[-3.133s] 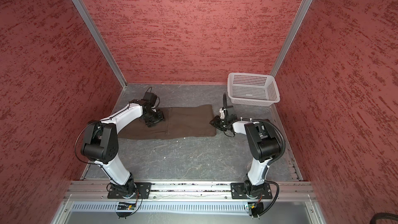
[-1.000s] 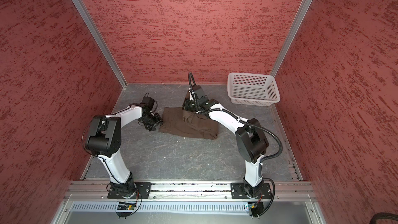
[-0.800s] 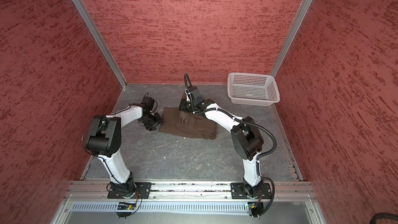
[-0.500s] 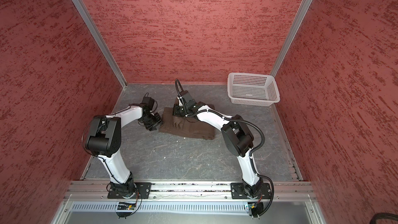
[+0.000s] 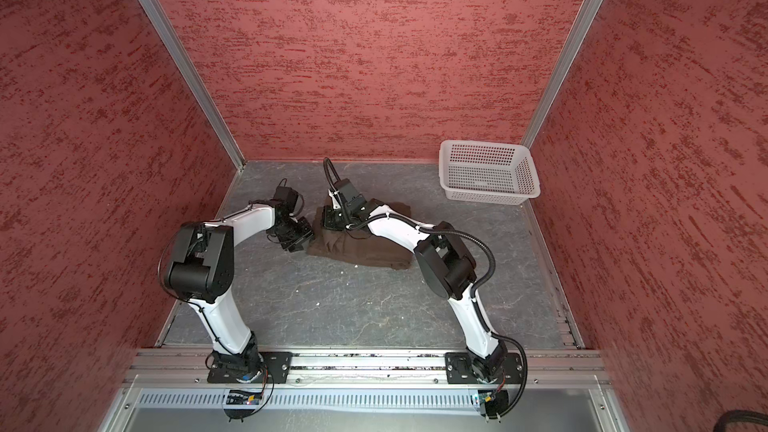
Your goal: Fold and stack the trousers
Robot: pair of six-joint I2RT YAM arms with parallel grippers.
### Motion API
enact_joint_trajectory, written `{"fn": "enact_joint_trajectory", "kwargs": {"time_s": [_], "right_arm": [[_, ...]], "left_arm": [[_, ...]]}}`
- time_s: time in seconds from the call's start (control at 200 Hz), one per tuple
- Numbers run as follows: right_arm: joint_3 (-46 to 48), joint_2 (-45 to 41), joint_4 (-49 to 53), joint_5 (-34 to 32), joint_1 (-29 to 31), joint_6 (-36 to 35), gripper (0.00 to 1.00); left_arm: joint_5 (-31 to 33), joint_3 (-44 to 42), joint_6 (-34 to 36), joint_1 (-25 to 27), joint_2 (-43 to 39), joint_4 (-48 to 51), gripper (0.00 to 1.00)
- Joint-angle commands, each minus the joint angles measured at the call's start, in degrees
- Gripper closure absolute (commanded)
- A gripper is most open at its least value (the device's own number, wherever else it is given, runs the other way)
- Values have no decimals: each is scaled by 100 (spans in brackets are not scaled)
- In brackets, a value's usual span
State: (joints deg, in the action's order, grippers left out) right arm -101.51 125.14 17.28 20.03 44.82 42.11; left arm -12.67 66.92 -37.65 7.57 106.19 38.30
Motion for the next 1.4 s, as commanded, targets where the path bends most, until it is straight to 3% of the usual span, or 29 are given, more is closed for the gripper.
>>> {"fn": "enact_joint_trajectory", "kwargs": {"time_s": [0.0,0.045,0.16,0.361,0.516,0.551,0.626,0.706,0.786,0.867,1.097,1.202,1.398], "right_arm": [[-293,171,-181,319,124,64,84],[-361,203,-161,362,122,4,78],[-658,158,31,448,123,-435,73],[-990,-569,864,-699,107,-1634,67],[-173,-1578,730,-1487,-24,-2057,70],[164,-1834,608,-1632,-91,-2066,76],[950,-2365,350,-1745,-254,-2059,100],[1746,-2814,212,-1729,-457,-1944,100],[2493,-3124,143,-1590,-645,-1705,100],[3192,-3385,5,-1422,-737,-1583,100],[4645,-3592,-628,-890,-877,-1297,100],[5419,-3508,-1382,-413,-1110,-849,100],[6258,-3093,-2060,-237,-1225,-378,100]], "left_arm": [[-89,-294,21,66,416,-143,48],[-79,-276,25,60,411,-119,48],[71,-227,34,47,322,27,48],[356,-306,-89,-209,-251,291,50],[671,-243,-197,-415,-930,723,50],[764,-196,-221,-428,-1101,846,50],[725,-35,-267,-394,-1456,1016,50],[607,182,-304,-238,-1737,1030,51],[512,492,-279,64,-1802,1004,76],[374,826,-273,451,-1627,1039,88],[97,931,-468,1180,-828,900,92],[-80,453,-575,1162,-640,511,93],[-135,-550,-687,792,-622,23,93]]}}
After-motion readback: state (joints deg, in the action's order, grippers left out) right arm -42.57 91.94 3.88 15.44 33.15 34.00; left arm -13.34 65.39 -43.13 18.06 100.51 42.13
